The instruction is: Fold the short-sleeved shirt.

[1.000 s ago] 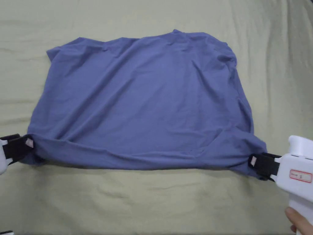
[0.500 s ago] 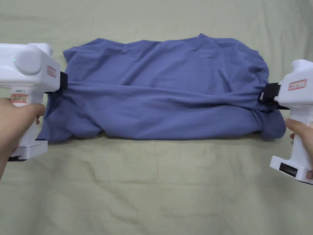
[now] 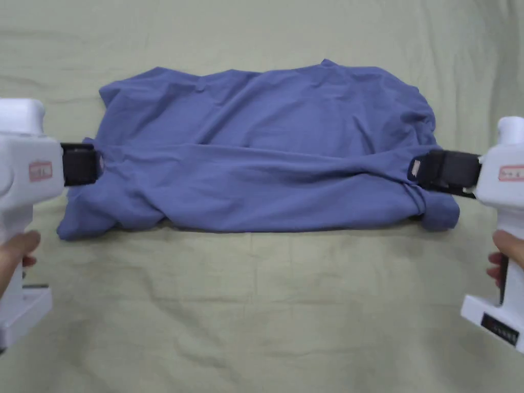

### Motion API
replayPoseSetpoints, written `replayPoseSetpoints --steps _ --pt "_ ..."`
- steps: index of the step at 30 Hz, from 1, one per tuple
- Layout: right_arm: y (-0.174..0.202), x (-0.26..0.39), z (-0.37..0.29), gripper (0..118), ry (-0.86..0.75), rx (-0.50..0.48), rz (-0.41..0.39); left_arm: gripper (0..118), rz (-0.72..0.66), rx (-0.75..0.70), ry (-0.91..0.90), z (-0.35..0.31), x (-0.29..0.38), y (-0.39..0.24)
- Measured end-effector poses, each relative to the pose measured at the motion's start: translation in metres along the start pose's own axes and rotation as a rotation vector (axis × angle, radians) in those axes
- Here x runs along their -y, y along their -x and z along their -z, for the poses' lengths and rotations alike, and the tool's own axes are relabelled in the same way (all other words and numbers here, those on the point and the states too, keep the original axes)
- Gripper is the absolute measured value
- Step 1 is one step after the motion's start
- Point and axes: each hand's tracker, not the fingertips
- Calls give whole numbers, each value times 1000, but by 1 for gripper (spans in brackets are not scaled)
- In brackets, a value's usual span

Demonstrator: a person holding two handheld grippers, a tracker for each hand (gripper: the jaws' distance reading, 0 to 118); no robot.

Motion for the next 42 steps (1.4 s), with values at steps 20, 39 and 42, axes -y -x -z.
replayPoseSetpoints --steps 20,39,42 --pt "21 98 -63 3 -32 -2 -61 82 -17 -39 228 47 44 -8" --pt "-24 36 47 118 132 108 19 3 -15 18 112 28 10 -12" --pt "-35 24 71 88 136 114 29 3 -26 20 129 37 9 -11"
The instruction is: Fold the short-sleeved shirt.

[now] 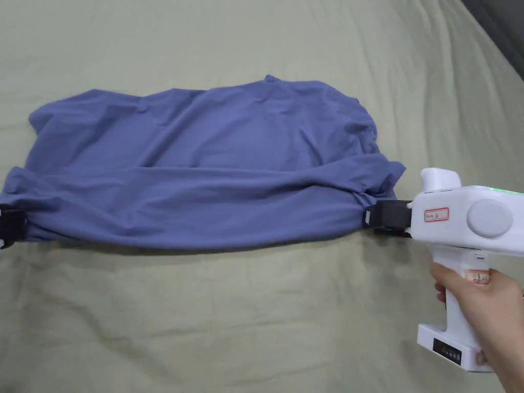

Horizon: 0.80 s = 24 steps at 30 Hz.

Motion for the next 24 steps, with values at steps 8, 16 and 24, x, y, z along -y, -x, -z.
replayPoseSetpoints --steps 8,16,24 --pt "13 1 -33 17 -48 -103 -104 3 5 46 15 2 -11 21" --pt "12 32 -122 16 -103 -97 -288 3 129 -13 -22 -57 5 11" --pt "-9 108 -111 16 52 -64 -241 3 195 -49 146 -35 77 4"
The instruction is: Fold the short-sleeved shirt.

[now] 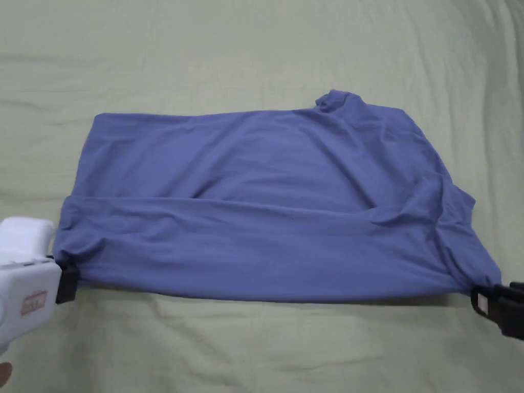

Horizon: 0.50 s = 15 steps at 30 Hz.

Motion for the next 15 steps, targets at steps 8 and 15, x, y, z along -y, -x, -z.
replayPoseSetpoints --steps 8,15 --pt "-6 5 18 35 7 31 73 69 -85 -46 28 3 5 14" --pt "5 -9 -39 118 -122 -62 178 86 -183 -19 -135 -86 27 29"
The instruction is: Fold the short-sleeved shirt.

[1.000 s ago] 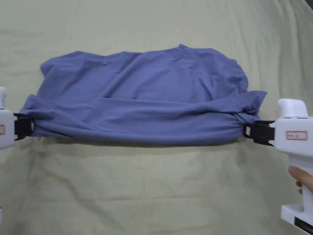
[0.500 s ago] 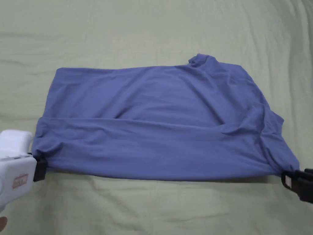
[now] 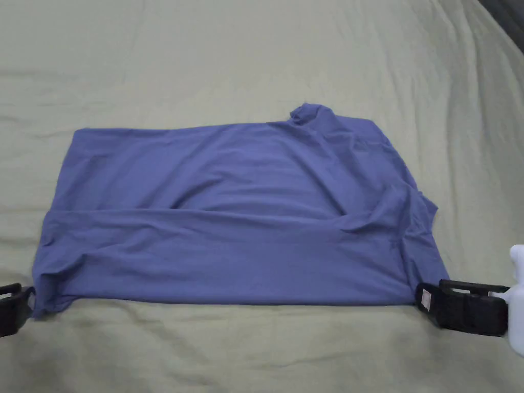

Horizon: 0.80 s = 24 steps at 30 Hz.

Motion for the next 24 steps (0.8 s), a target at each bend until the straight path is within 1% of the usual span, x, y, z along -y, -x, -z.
replayPoseSetpoints --steps 1,2,3,4,5,6,7,8,10,12,13,14,15,16,17,19,22,24 --pt "10 -3 -12 107 -50 -5 -16 83 -13 15 -56 -20 -1 -1" --pt "20 -7 -26 80 -117 -14 -50 70 -13 58 -123 -43 -1 -2" --pt "30 -11 -37 25 -158 -34 -83 40 -2 46 -187 -61 -4 -7" --pt "38 -15 -39 2 -183 -23 -90 0 -3 1 -228 -72 -6 -13" --pt "46 -13 -40 2 -241 24 -73 0 -17 -70 -257 -77 -8 -19" --pt "49 -16 -41 2 -261 32 -100 0 -12 -52 -247 -81 -14 -22" --pt "50 -21 -38 2 -222 -8 -124 0 -3 -11 -207 -79 -23 -22" --pt "51 -25 -35 2 -222 -18 -117 0 -7 9 -205 -75 -32 -24" --pt "58 -33 -27 2 -235 -70 -115 0 8 5 -256 -63 -56 -28" --pt "58 -44 -17 2 -235 -78 -118 2 6 13 -247 -31 -95 -27" --pt "62 -49 -14 2 -241 -76 -127 12 -7 43 -261 -15 -115 -26" --pt "63 -55 -8 2 -242 -71 -134 19 -25 50 -246 6 -138 -25" --pt "62 -61 -3 2 -243 -74 -141 19 -26 47 -177 35 -161 -28" --pt "61 -67 3 2 -246 -77 -145 62 -24 45 -133 63 -181 -29" --pt "63 -72 7 2 -248 -78 -149 87 -14 38 -116 87 -195 -29" --pt "64 -85 21 2 -238 -58 -163 88 -6 -9 -50 150 -222 -30" --pt "66 -100 34 2 -229 -38 -182 88 -21 -63 46 212 -240 -30" --pt "63 -106 44 2 -225 -40 -183 88 -64 -15 123 248 -243 -29"
